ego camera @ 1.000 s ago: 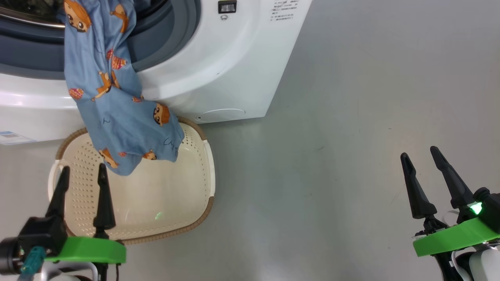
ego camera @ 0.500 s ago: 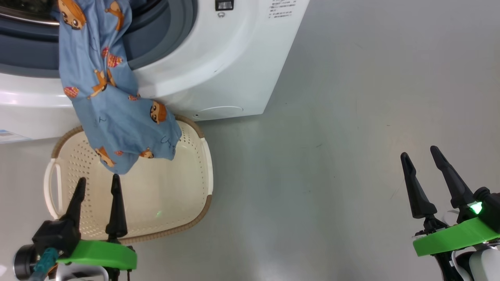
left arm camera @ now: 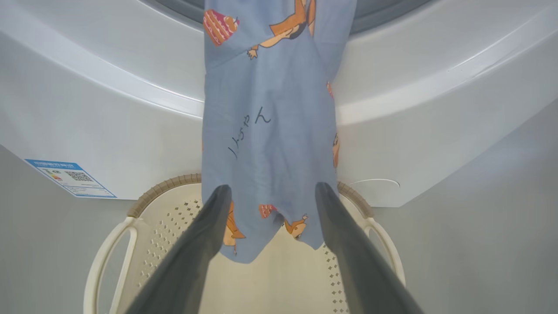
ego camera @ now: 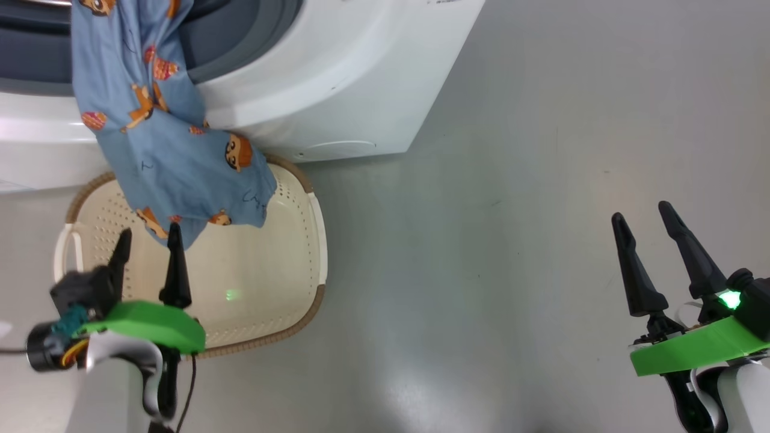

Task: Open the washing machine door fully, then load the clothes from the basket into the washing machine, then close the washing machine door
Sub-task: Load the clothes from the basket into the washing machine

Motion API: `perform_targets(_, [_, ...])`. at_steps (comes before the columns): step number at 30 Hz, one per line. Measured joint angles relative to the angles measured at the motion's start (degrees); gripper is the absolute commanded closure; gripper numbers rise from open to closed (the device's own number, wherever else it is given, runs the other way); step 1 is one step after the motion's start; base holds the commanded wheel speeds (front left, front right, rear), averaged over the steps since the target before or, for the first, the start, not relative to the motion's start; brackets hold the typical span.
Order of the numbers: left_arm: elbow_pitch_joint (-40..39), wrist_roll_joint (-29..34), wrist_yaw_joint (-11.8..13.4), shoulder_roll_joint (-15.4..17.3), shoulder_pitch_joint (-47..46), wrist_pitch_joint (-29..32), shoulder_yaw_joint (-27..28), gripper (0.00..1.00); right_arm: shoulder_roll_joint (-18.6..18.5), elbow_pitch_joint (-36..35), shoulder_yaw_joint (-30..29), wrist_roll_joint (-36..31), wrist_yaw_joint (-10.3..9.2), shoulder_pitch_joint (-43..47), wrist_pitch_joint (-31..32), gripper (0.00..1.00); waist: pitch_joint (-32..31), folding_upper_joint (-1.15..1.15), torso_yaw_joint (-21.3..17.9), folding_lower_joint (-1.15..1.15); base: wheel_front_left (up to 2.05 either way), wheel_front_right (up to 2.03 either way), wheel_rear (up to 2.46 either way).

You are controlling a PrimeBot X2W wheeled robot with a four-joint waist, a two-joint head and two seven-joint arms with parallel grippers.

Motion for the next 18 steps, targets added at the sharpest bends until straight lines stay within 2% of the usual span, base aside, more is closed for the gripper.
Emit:
perform_targets(8, [10.8, 1.8, -1.9, 0.3, -9.5, 0.0, 1.6, 0.0, 0.1, -0.2, 1.0, 0.0, 0.0, -1.5, 0.0, 0.0, 2.7, 0.0, -0.8, 0.0, 0.0, 0.0, 0.0])
perform_targets(18, [20.7, 3.9, -3.2, 2.8, -18.7, 0.0, 2.3, 0.0, 0.2, -0.3, 1.5, 0.0, 0.0, -3.3, 0.0, 0.0, 5.5, 0.0, -3.0, 0.0, 0.0, 0.0, 0.0])
